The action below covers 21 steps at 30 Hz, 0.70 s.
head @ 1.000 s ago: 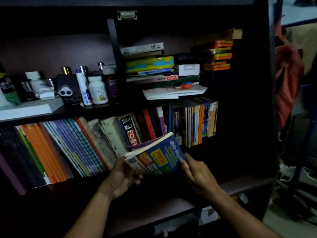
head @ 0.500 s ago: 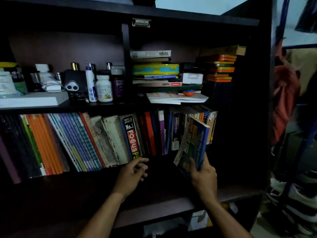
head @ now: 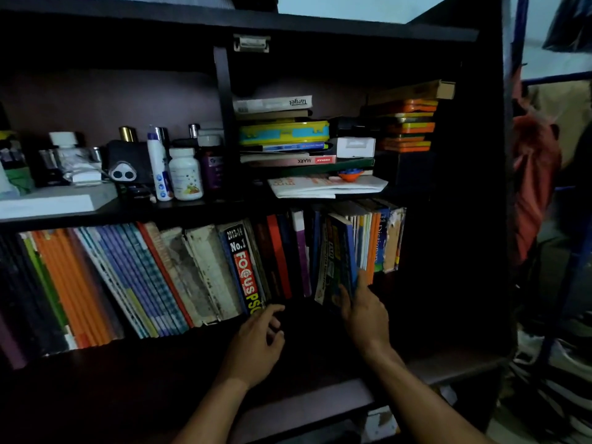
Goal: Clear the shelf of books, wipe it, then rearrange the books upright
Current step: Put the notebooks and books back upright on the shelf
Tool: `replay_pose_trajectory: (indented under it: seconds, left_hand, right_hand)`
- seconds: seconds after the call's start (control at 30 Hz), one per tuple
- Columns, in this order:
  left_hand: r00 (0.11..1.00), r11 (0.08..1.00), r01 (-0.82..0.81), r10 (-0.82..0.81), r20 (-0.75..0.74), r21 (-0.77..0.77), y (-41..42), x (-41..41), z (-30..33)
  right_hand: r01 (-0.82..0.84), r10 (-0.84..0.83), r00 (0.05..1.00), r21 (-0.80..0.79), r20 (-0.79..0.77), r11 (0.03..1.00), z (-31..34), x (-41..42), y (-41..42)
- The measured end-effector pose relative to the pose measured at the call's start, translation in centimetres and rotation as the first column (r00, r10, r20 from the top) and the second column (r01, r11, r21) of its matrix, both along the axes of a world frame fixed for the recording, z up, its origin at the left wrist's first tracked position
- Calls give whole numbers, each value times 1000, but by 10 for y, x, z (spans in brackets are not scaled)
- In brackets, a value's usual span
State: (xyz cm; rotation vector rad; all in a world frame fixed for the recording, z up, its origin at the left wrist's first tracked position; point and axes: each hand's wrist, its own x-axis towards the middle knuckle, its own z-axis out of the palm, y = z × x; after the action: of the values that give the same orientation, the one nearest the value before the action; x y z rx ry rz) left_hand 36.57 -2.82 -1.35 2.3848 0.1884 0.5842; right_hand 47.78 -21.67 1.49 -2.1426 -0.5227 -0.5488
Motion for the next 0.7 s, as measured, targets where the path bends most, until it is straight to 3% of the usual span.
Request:
replay_pose_trajectory:
  seconds: [0.43,0.7]
  left_hand:
    - [1000,1000,3,-3,1,-4,-2,0,2]
    - [1000,1000,3,-3,5,-25,2,5,-4]
  right_hand:
    - [-92,98,989,-60,114,994,-4,9,3]
    - [-75,62,984,70,166,995,-4,45,30]
